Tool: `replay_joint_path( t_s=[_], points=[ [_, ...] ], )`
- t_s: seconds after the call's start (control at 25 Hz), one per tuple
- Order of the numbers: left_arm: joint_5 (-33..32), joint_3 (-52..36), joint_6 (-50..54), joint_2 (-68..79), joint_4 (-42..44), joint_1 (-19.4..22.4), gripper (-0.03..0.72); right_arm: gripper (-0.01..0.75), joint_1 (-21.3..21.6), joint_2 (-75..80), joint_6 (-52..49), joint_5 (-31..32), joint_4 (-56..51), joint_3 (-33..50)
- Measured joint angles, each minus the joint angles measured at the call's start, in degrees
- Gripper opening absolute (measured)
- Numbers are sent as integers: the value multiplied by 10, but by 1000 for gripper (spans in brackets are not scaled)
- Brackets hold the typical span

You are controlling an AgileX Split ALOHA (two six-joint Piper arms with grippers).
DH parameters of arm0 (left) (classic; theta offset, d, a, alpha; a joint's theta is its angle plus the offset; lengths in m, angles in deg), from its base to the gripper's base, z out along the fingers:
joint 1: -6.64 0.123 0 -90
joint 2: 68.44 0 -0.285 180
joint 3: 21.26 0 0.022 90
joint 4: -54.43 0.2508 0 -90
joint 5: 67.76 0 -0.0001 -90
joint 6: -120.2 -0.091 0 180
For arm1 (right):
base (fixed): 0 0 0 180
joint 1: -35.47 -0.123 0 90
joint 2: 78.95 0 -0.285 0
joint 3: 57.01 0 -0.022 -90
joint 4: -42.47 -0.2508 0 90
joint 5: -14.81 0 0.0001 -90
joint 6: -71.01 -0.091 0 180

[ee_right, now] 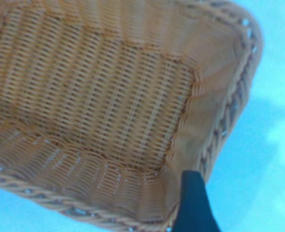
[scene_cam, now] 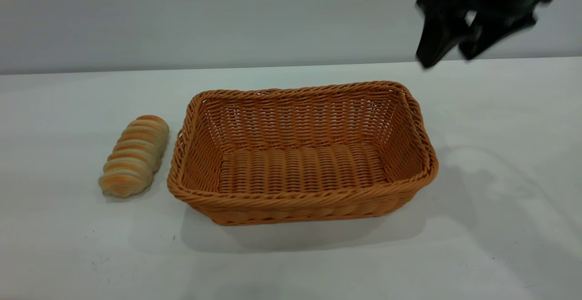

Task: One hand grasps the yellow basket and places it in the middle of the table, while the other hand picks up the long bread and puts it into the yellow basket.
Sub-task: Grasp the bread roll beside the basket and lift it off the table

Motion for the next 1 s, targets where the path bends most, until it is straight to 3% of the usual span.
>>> replay_joint_path(
  t_s=[0.48, 1.0],
  points=[
    [137, 7, 4, 185, -15, 0, 401, 585, 0, -218, 39, 87, 16, 0],
    [154, 143, -4, 375, -17, 0, 401, 585, 0, -405, 63, 202, 15, 20]
  ],
)
